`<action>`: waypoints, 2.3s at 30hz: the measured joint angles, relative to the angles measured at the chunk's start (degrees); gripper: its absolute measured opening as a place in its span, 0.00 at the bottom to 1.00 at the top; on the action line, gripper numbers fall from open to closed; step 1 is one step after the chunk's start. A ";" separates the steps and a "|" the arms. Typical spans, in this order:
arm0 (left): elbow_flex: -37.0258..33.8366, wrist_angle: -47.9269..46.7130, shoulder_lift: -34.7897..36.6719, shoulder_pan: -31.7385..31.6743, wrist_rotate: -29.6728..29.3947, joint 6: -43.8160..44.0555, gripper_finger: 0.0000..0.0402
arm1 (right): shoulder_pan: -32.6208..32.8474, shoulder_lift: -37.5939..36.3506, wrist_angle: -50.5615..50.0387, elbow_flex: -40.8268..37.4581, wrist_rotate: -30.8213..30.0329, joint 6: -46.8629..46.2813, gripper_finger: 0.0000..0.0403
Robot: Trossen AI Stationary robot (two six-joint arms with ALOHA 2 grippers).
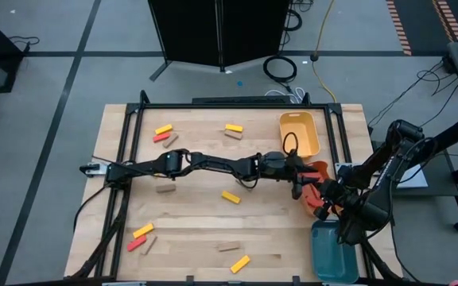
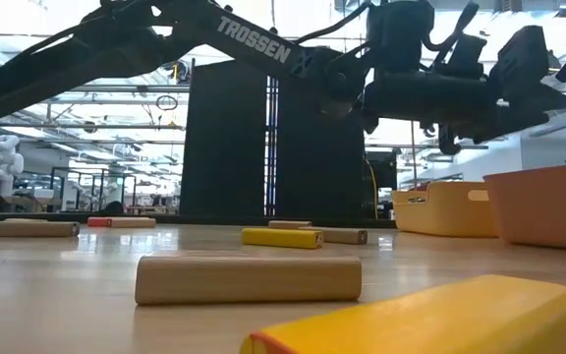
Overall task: Sort blocks
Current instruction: Put the red block into the orange bin
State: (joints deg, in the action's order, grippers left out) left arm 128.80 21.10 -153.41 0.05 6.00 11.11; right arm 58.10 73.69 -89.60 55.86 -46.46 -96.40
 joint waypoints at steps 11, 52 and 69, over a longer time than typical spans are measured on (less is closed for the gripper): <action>0.05 -30.35 7.78 -0.63 0.50 -2.18 0.41 | -0.01 0.00 0.36 0.00 0.09 1.11 0.00; -6.87 -108.18 27.00 40.89 -3.49 25.46 0.40 | -8.83 -1.07 4.51 0.02 -7.39 10.88 0.00; -22.38 -110.59 41.72 59.57 -25.51 64.83 0.35 | -13.89 -1.07 29.76 0.02 -3.00 31.18 0.00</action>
State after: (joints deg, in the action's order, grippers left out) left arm 106.42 -89.50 -111.70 59.63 -19.51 75.94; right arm 44.22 72.62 -59.85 55.88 -49.46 -65.22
